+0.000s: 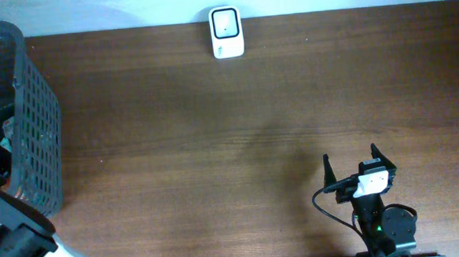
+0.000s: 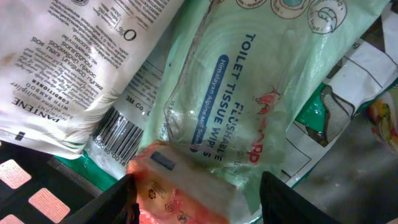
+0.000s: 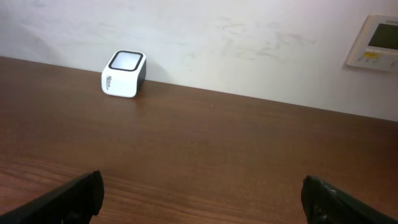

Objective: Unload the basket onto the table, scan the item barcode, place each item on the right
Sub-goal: 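Grasp the small orange box and place it on the table center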

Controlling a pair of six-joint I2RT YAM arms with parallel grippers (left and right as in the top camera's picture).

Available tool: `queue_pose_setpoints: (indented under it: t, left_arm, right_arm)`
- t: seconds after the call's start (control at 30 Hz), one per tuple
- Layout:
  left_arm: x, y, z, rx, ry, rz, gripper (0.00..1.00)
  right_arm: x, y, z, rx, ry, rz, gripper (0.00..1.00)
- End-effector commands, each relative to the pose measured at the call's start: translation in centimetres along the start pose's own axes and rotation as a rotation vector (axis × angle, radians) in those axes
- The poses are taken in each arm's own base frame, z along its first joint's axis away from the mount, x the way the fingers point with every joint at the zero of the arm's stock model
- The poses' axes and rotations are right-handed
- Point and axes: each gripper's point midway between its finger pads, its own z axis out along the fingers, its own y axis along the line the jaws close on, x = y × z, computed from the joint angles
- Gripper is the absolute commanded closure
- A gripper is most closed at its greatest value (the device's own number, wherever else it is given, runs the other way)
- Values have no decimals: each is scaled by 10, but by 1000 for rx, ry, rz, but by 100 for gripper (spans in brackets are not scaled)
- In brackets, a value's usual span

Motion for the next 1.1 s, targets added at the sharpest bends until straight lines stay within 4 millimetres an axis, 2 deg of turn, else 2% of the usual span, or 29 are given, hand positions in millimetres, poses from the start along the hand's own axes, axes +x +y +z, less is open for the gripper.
queue_pose_setpoints:
  t: [0.0,0.13,0.2,0.3,0.33,0.4,0.47,0.67,0.77,0.87,0.93,0.97,1.07]
  left_arm:
    - [-1,2,3,-13,5,12,38]
    - [2,3,3,-18,16,14,50]
    - [4,4,3,-19,25,14,53]
    - [7,6,3,-28,35,15,95]
    - [7,5,3,-27,35,15,100]
    - [5,5,1,-21,27,13,100]
    - [-4,4,-11,-9,-7,-3,100]
    - [-28,3,-76,54,-192,-29,100]
    - [-37,-2,-102,101,-276,-33,100]
    - [-40,-3,-107,111,-297,-34,100]
    - [-45,-10,-119,146,-336,-26,100]
    - [-50,-14,-133,164,-371,-21,100]
    - [-61,-26,-213,209,-560,7,100]
  right_arm:
    - [3,1,0,-3,1,-5,2]
    - [3,1,0,-3,1,-5,2]
    - [3,1,0,-3,1,-5,2]
    - [3,1,0,-3,2,-5,2]
    - [3,1,0,-3,1,-5,2]
    - [3,1,0,-3,1,-5,1]
    - [3,1,0,-3,1,-5,1]
    - [3,1,0,-3,1,-5,2]
    - [3,1,0,-3,2,-5,2]
    - [3,1,0,-3,1,-5,2]
    - [3,1,0,-3,1,-5,2]
    - [3,1,0,-3,1,-5,2]
    - [3,1,0,-3,1,-5,2]
